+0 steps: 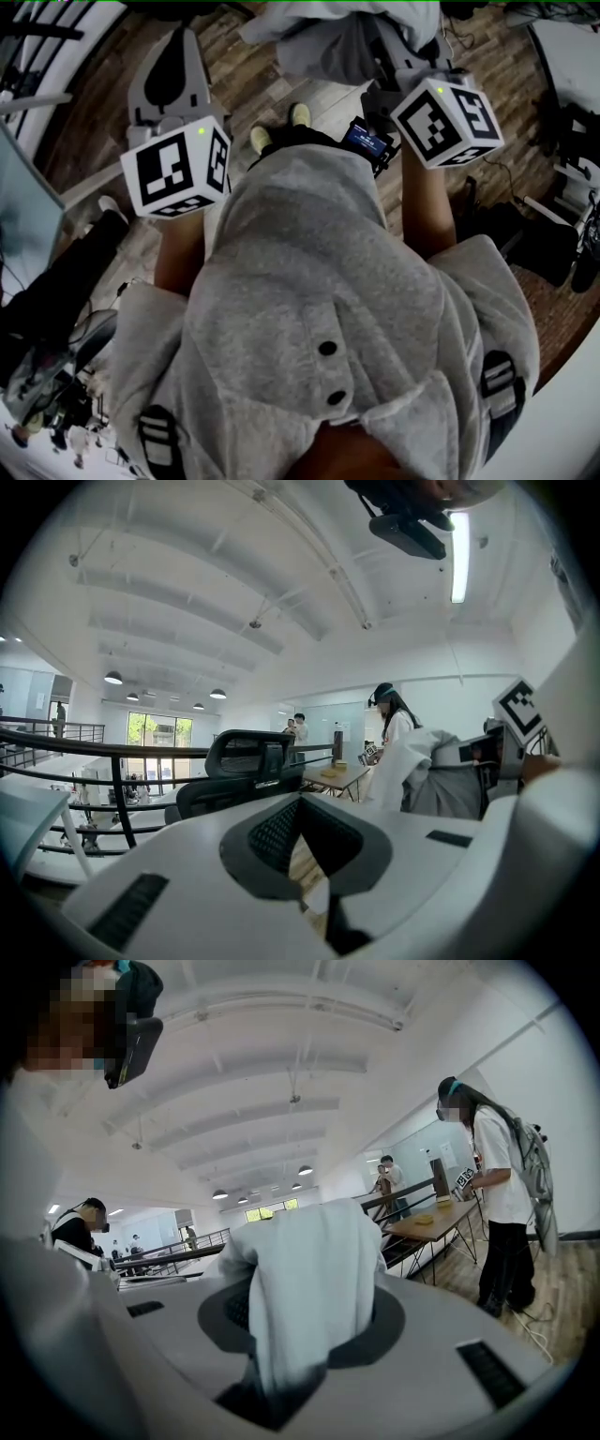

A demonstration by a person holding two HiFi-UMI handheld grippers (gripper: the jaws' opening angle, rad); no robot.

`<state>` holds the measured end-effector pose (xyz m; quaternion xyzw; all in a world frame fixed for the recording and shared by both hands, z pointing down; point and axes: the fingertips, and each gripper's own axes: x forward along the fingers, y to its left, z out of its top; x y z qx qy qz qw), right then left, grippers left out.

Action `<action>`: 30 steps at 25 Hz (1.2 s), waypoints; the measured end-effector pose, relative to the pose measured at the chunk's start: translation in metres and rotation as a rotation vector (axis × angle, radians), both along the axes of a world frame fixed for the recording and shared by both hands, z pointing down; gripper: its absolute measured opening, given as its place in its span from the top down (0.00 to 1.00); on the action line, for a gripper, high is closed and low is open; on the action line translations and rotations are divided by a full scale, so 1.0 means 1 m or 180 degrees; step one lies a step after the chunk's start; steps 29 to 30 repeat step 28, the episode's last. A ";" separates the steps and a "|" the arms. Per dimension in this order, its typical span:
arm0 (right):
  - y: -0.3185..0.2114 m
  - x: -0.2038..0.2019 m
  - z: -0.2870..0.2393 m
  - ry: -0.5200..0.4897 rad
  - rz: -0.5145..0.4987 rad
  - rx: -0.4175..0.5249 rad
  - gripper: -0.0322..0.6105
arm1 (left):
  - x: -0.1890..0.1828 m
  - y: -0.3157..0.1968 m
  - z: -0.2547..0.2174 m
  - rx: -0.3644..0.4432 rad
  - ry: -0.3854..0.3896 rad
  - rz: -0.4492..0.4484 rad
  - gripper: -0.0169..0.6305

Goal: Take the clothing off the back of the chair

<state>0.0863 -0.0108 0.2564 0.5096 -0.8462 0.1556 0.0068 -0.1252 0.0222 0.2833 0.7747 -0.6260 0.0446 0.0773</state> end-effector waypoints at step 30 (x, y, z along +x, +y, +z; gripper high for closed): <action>-0.015 0.114 0.003 0.0063 0.0156 0.0148 0.73 | 0.121 -0.038 -0.008 0.0061 -0.0134 0.0253 0.96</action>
